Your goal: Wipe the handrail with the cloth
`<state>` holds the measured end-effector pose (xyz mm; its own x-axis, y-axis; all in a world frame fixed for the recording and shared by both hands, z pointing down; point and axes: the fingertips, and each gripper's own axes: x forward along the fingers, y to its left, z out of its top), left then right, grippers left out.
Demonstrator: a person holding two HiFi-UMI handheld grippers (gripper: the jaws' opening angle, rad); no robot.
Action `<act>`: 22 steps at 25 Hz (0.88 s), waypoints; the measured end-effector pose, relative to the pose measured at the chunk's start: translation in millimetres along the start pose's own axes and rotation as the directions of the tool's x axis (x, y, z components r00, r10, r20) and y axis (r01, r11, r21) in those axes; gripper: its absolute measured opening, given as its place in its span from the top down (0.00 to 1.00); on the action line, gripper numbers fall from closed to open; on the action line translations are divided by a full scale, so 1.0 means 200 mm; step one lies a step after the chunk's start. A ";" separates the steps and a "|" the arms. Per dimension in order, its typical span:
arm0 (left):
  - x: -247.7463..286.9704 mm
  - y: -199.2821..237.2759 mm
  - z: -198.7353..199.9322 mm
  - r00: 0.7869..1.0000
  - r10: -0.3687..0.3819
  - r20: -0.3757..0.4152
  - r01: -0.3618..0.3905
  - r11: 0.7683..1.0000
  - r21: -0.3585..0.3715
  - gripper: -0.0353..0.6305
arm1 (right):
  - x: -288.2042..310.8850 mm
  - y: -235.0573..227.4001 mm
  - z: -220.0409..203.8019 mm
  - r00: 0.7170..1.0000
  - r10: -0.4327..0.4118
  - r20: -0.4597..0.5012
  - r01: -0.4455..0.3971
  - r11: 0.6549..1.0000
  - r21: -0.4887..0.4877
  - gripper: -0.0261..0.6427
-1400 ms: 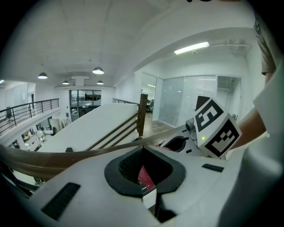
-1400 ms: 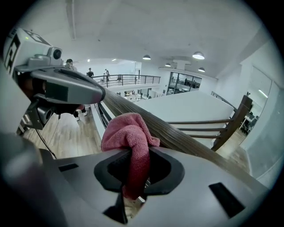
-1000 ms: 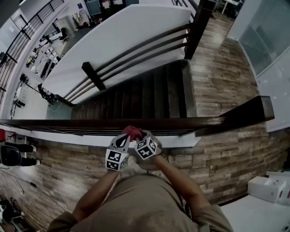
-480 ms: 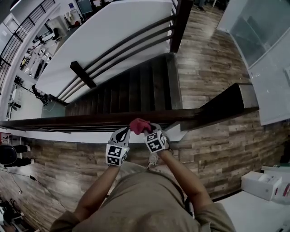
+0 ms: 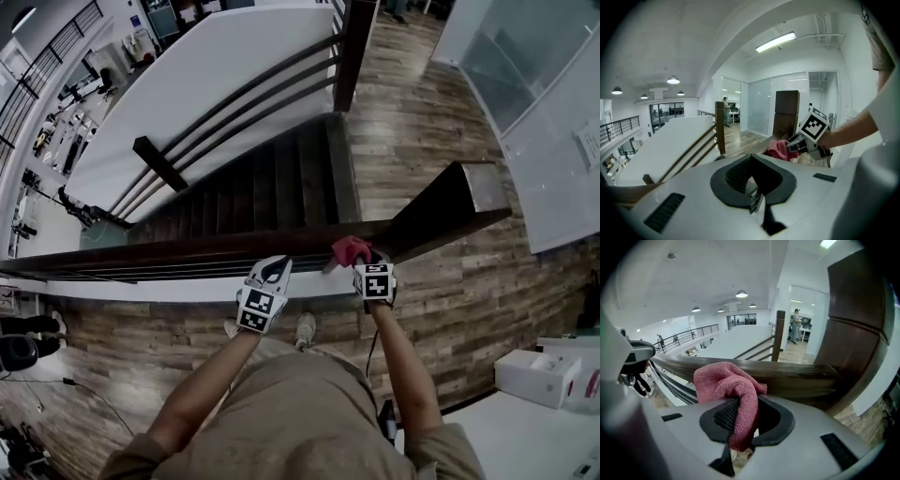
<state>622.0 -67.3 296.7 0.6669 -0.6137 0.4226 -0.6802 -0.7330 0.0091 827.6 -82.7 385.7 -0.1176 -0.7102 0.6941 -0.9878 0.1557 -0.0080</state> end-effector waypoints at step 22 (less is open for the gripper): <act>-0.35 0.22 -0.17 0.986 0.164 -0.032 -0.166 0.981 -0.103 0.92 | -0.28 0.27 0.17 0.959 0.173 0.224 -0.174 0.985 -0.015 0.85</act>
<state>534.2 -45.7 298.9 0.5365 -0.7158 0.4470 -0.8093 -0.5865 0.0321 777.2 -58.1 322.8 -0.3064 -0.8079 0.5034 -0.9506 0.2873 -0.1177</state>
